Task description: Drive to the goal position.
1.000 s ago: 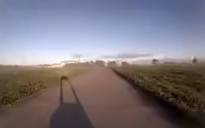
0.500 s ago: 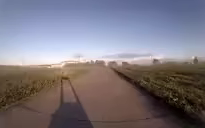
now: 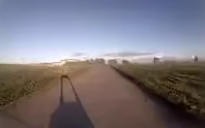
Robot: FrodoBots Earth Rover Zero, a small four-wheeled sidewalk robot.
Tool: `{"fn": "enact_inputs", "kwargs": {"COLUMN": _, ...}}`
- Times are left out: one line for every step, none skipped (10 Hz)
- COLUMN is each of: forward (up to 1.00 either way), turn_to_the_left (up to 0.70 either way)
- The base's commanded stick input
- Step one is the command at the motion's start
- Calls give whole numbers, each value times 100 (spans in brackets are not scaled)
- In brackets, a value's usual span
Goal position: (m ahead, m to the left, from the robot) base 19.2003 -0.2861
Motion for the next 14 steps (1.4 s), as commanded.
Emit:
{"fn": "enact_inputs", "kwargs": {"forward": 70, "turn_to_the_left": 0}}
{"fn": "enact_inputs", "kwargs": {"forward": 70, "turn_to_the_left": 0}}
{"fn": "enact_inputs", "kwargs": {"forward": 70, "turn_to_the_left": 0}}
{"fn": "enact_inputs", "kwargs": {"forward": 70, "turn_to_the_left": 0}}
{"fn": "enact_inputs", "kwargs": {"forward": 70, "turn_to_the_left": 0}}
{"fn": "enact_inputs", "kwargs": {"forward": 70, "turn_to_the_left": 0}}
{"fn": "enact_inputs", "kwargs": {"forward": 70, "turn_to_the_left": 0}}
{"fn": "enact_inputs", "kwargs": {"forward": 70, "turn_to_the_left": 0}}
{"fn": "enact_inputs", "kwargs": {"forward": 70, "turn_to_the_left": 0}}
{"fn": "enact_inputs", "kwargs": {"forward": 70, "turn_to_the_left": 0}}
{"fn": "enact_inputs", "kwargs": {"forward": 70, "turn_to_the_left": 0}}
{"fn": "enact_inputs", "kwargs": {"forward": 70, "turn_to_the_left": 0}}
{"fn": "enact_inputs", "kwargs": {"forward": 70, "turn_to_the_left": 0}}
{"fn": "enact_inputs", "kwargs": {"forward": 70, "turn_to_the_left": 0}}
